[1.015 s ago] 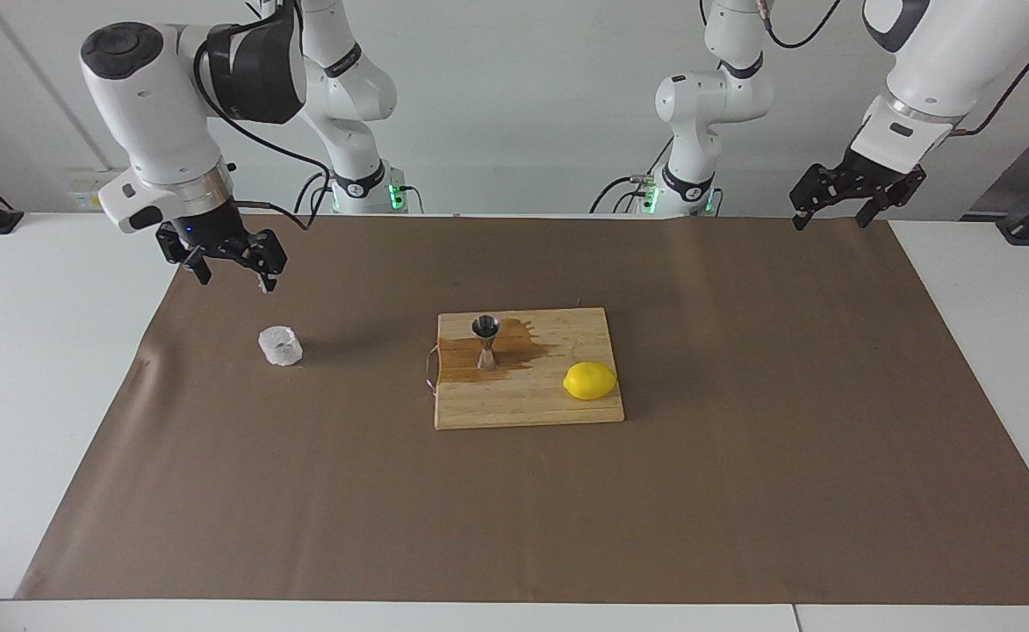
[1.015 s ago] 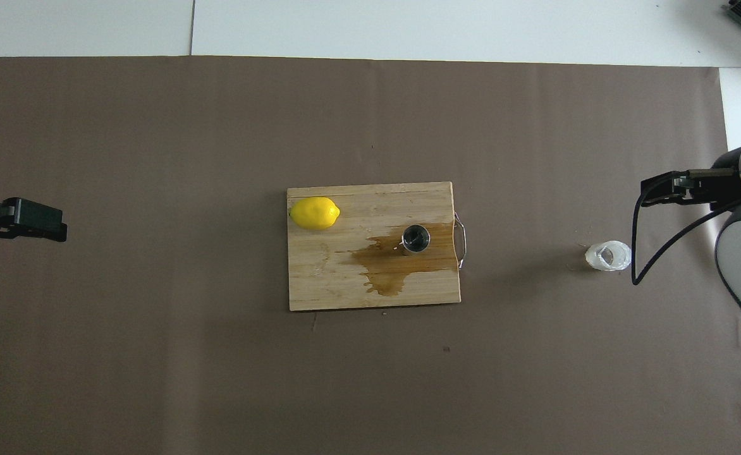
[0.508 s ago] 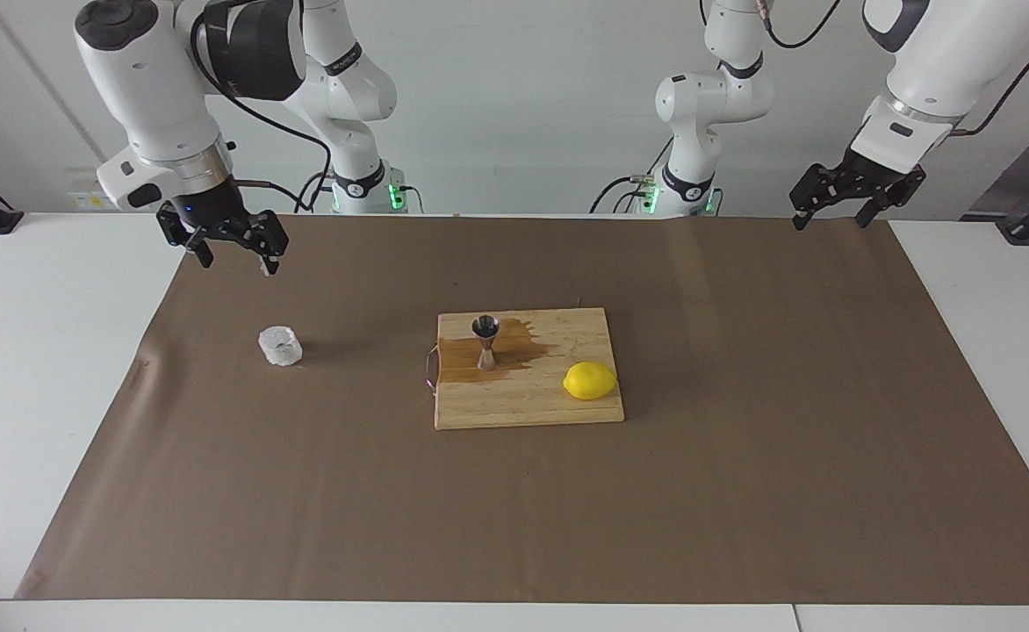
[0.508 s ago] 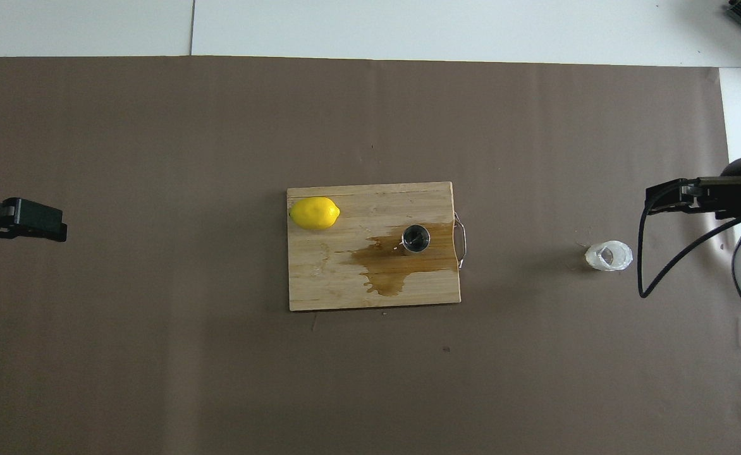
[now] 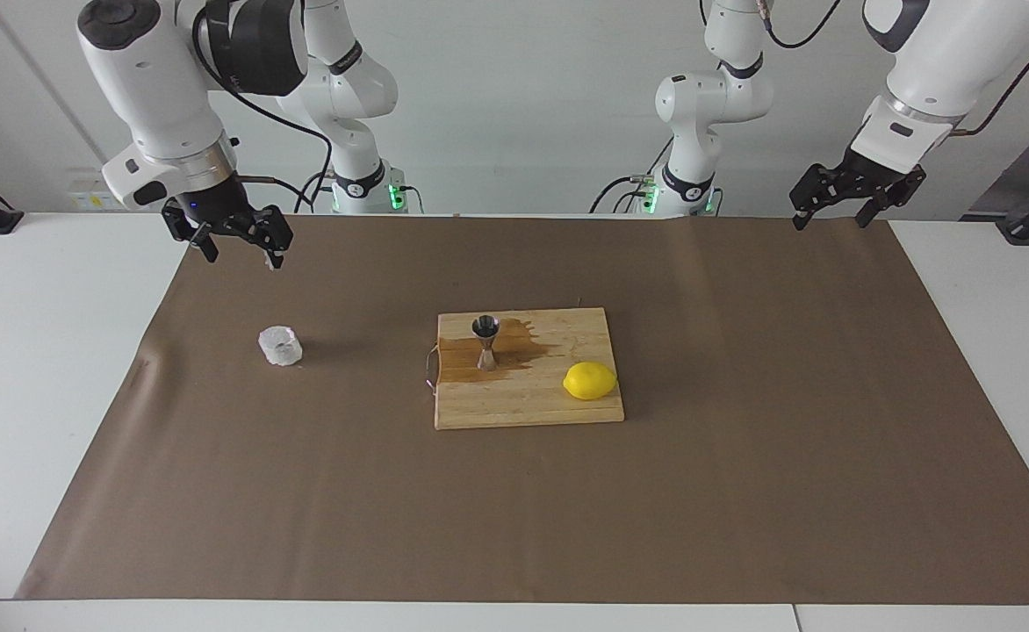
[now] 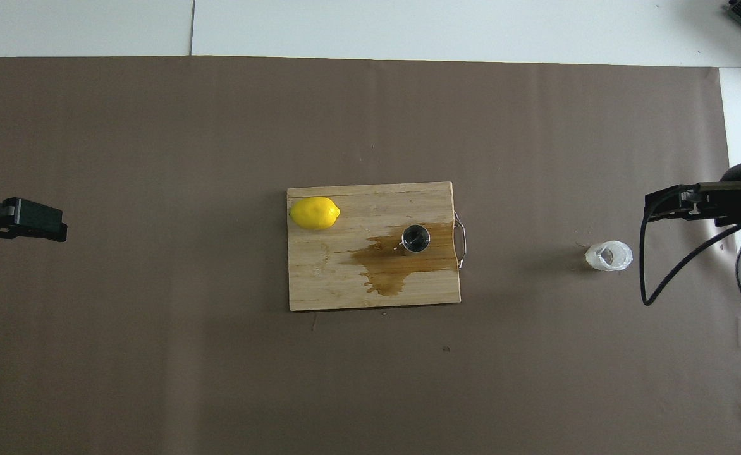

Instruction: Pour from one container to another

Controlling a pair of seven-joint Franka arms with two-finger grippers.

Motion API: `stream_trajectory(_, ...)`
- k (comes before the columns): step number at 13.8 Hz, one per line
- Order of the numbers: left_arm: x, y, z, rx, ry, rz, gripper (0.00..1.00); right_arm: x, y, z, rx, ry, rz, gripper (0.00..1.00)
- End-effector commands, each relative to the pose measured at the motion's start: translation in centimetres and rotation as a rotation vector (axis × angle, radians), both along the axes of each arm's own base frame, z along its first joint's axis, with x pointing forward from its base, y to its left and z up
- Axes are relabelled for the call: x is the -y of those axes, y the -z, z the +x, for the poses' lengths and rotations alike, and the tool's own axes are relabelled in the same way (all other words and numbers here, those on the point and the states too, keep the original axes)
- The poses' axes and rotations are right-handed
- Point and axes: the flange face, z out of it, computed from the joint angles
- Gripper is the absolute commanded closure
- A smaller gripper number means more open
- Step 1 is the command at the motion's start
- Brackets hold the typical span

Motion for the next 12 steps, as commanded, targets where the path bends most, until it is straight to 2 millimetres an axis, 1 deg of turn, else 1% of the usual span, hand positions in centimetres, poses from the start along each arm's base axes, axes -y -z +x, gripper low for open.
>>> stream_trajectory(1, -0.3, 0.0, -0.3, -0.012, 0.002, -0.010, 0.00, -0.3, -1.2, -0.4, -0.003, 0.017, 0.025, 0.00)
stream_trajectory(5, -0.3, 0.0, -0.3, -0.012, 0.002, -0.010, 0.00, -0.3, -2.2, -0.5, -0.017, 0.018, 0.026, 0.00)
stream_trajectory(8, -0.3, 0.0, -0.3, -0.012, 0.002, -0.010, 0.00, -0.6, -3.7, -0.3, -0.031, 0.018, 0.047, 0.00)
stream_trajectory(12, -0.3, 0.0, -0.3, -0.012, 0.002, -0.010, 0.00, -0.2, -4.3, -0.3, -0.017, 0.020, 0.054, 0.00)
